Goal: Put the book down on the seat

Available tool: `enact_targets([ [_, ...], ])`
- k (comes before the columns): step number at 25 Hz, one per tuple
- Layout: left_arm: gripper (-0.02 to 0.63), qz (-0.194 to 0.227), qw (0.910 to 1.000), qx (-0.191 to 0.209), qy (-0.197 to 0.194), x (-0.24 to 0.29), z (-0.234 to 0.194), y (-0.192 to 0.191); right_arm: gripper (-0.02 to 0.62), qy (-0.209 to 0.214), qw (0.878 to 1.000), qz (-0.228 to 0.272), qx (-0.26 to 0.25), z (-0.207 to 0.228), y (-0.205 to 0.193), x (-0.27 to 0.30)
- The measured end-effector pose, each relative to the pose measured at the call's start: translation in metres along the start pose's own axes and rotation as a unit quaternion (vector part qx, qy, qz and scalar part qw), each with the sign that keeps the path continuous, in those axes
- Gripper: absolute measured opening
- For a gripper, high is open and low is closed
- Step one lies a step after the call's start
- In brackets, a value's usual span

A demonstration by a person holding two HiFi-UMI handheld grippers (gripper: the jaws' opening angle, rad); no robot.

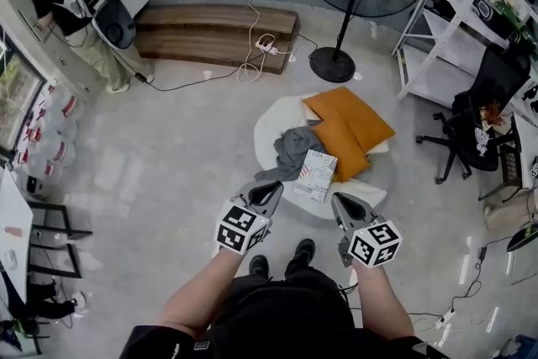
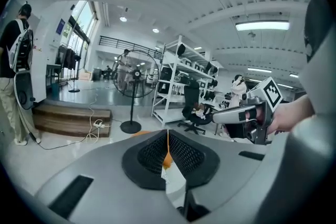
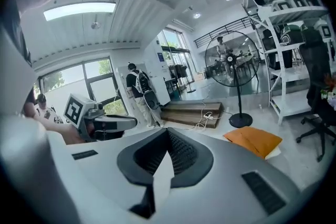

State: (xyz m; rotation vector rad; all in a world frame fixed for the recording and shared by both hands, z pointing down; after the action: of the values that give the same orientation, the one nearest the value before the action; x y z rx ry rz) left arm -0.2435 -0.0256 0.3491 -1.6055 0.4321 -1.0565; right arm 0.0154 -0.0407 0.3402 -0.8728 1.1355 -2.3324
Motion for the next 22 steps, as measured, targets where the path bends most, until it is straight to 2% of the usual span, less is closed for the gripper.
enact_targets([
  [5, 0.006, 0.016, 0.9997, -0.019, 0.004, -0.059, -0.010, -0.013, 0.014, 0.002, 1.000, 0.013, -0.002, -0.080, -0.017, 0.008],
  [9, 0.005, 0.022, 0.9996, -0.017, -0.006, -0.078, -0.005, -0.030, 0.014, -0.002, 1.000, 0.008, -0.028, -0.111, -0.037, -0.007],
  [12, 0.005, 0.029, 0.9995, -0.013, -0.008, -0.088, -0.001, -0.033, 0.014, -0.026, 0.999, 0.013, -0.032, -0.110, -0.044, -0.028],
  [17, 0.005, 0.034, 0.9994, 0.001, 0.008, -0.099, 0.002, -0.021, 0.014, -0.063, 0.997, 0.043, -0.033, -0.100, -0.032, -0.063],
  [22, 0.005, 0.035, 0.9986, 0.020, 0.035, -0.090, 0.011, -0.001, 0.014, -0.063, 0.993, 0.072, -0.066, -0.084, -0.017, -0.100],
])
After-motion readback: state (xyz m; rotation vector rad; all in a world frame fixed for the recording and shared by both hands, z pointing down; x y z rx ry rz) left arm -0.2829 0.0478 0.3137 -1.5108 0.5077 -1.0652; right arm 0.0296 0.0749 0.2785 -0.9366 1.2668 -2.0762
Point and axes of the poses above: the fingertips, and each gripper's own axes: x forward along the fingers, z to its right, y out of its top, the point moved 10 cm from there along -x, backward along the fingers, and after that the axes turned 11 degrees about x, right-handed, at the moved point
